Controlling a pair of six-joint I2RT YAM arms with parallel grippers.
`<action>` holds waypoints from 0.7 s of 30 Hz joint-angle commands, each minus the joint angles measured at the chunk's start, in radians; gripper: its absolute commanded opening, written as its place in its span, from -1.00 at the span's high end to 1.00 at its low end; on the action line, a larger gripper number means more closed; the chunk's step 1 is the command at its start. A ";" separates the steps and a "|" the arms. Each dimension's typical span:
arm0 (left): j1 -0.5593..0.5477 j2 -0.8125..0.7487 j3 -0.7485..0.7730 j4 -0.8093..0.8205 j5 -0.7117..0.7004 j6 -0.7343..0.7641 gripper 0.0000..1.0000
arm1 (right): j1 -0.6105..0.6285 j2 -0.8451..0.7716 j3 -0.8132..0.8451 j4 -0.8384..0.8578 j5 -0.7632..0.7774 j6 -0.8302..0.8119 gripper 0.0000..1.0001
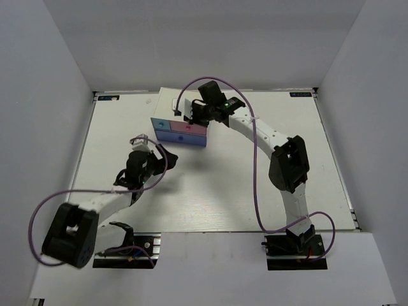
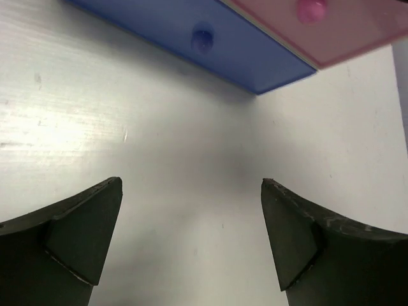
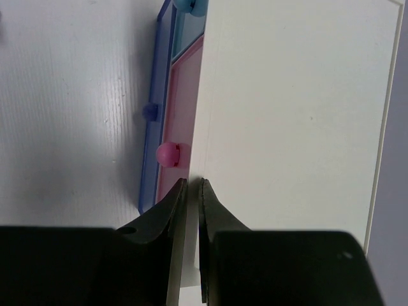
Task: Sort the stationery into containers
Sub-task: Close the drawer in the storage box, then reset both arms
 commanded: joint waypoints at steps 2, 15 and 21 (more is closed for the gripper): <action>-0.006 -0.257 -0.106 -0.168 -0.008 0.028 -1.00 | 0.012 0.033 0.005 -0.198 -0.094 -0.022 0.90; -0.006 -0.580 -0.173 -0.414 -0.008 0.028 -1.00 | 0.009 0.033 0.024 -0.296 -0.178 -0.164 0.90; -0.006 -0.598 -0.173 -0.432 0.001 0.028 -1.00 | 0.009 0.036 0.036 -0.333 -0.201 -0.223 0.90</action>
